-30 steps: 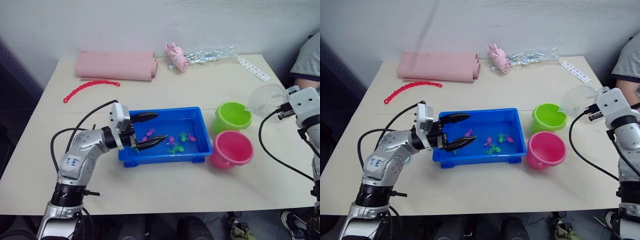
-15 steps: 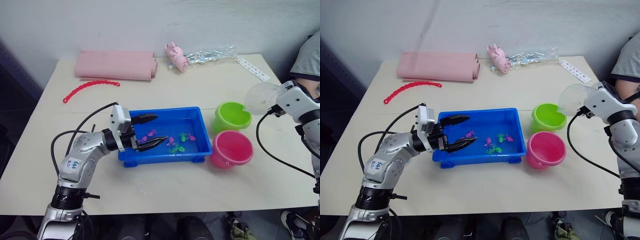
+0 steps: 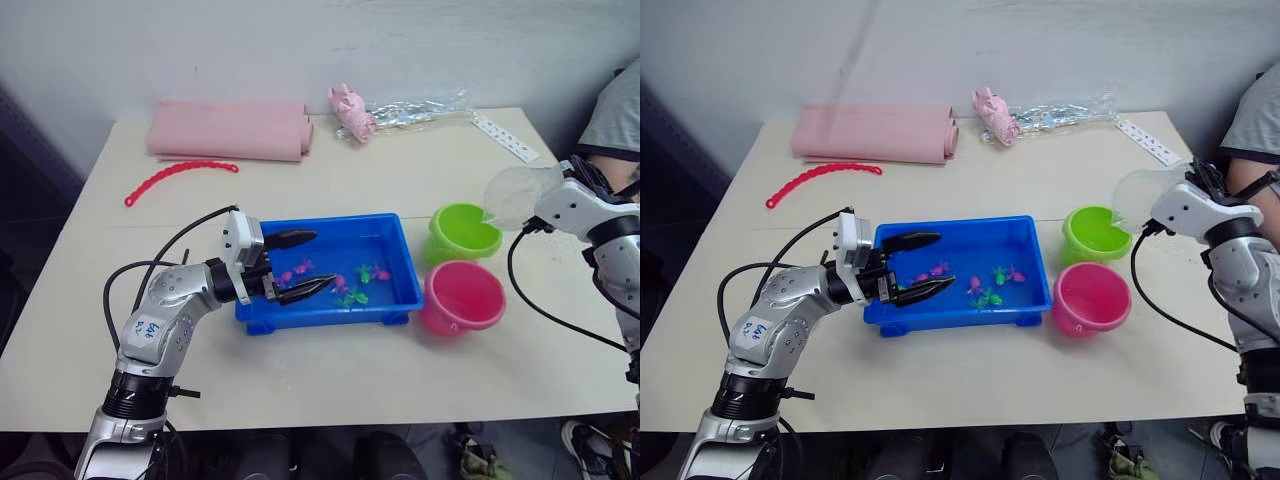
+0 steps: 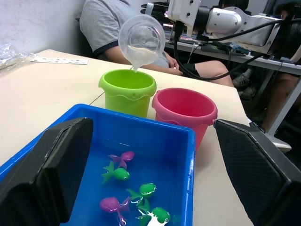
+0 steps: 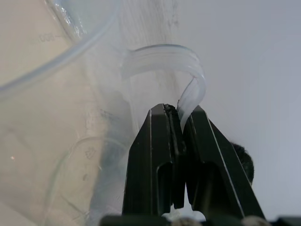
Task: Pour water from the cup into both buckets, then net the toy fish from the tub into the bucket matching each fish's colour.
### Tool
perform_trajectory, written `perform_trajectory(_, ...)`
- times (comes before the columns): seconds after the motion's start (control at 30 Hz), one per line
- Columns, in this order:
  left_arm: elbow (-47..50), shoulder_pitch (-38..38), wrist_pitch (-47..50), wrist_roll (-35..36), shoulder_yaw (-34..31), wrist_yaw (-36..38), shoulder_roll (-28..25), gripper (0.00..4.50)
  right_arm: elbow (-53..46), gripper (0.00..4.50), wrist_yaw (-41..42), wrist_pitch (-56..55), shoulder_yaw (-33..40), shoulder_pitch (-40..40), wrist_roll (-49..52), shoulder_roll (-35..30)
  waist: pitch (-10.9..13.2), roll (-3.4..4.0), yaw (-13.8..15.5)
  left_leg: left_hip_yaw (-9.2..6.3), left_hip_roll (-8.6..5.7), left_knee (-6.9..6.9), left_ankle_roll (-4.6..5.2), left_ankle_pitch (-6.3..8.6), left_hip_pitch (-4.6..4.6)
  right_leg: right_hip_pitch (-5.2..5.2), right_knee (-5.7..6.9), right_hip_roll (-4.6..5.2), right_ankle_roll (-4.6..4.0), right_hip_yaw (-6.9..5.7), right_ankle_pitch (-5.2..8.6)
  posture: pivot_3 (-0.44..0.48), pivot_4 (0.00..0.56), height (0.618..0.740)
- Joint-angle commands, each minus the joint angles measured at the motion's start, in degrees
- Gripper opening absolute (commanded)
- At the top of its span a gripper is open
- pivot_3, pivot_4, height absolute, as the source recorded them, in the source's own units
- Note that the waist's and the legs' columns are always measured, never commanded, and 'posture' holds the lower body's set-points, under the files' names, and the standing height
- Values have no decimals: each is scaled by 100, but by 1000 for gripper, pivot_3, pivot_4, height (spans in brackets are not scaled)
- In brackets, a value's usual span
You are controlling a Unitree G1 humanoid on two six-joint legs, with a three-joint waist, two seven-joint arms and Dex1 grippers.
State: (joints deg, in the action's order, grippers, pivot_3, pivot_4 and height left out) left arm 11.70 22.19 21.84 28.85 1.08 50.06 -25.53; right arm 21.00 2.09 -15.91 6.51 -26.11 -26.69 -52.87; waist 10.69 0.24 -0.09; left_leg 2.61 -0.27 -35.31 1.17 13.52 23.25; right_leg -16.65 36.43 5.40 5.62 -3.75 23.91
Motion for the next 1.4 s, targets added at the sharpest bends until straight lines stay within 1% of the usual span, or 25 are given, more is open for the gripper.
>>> perform_trajectory(0.03, 143, 34, -134, -27, -2, 36, -26, 4500, 13, 52, -230, -162, 72, -152, -108, -212, 0, 0, 0, 0, 0, 0, 0, 0, 0, 0, 0, 0, 0, 0, 0, 0, 150, 740)
perform_trajectory(0.67, 174, -5, -201, -75, 14, 95, -27, 4500, 3, 52, -827, -541, 48, -18, -549, -439, 0, 0, -2, 0, 0, 0, 0, 0, 0, 0, 0, 0, 0, 0, 0, 0, 150, 740)
perform_trajectory(1.0, 207, -21, -192, -64, -1, 100, -26, 4500, -38, 52, -927, -653, -47, -2, -731, -498, 0, 0, -2, 0, 0, 0, 0, 0, 0, 0, -1, 0, 0, 0, 0, 0, 150, 740)
perform_trajectory(1.17, 216, -32, -190, -64, -13, 100, -40, 4500, 6, 52, -850, -519, 7, 70, -570, -314, 1, -1, -2, 0, 0, 0, 0, 0, 0, 0, 0, 0, 0, 0, 0, 0, 150, 740)
perform_trajectory(1.27, 213, -38, -191, -65, -24, 102, -51, 4500, 12, 52, -802, -418, 140, 118, -270, -157, 1, -1, -2, 0, 0, 0, -1, 0, 0, 0, 0, 0, 0, 1, 0, 0, 150, 740)
perform_trajectory(1.33, 211, -39, -189, -64, -29, 103, -57, 4500, -1, 52, -723, -299, 293, 119, 78, 12, 1, -1, -2, 0, 0, 0, 0, 0, 0, 0, 0, 0, 0, 0, 0, 0, 150, 740)
perform_trajectory(1.4, 200, -40, -192, -66, -34, 109, -64, 4500, 24, 52, -431, -118, 468, 99, 593, 187, 1, -1, -2, 0, 0, 0, 0, 0, 0, 0, 1, 0, 0, 0, 0, 0, 150, 740)
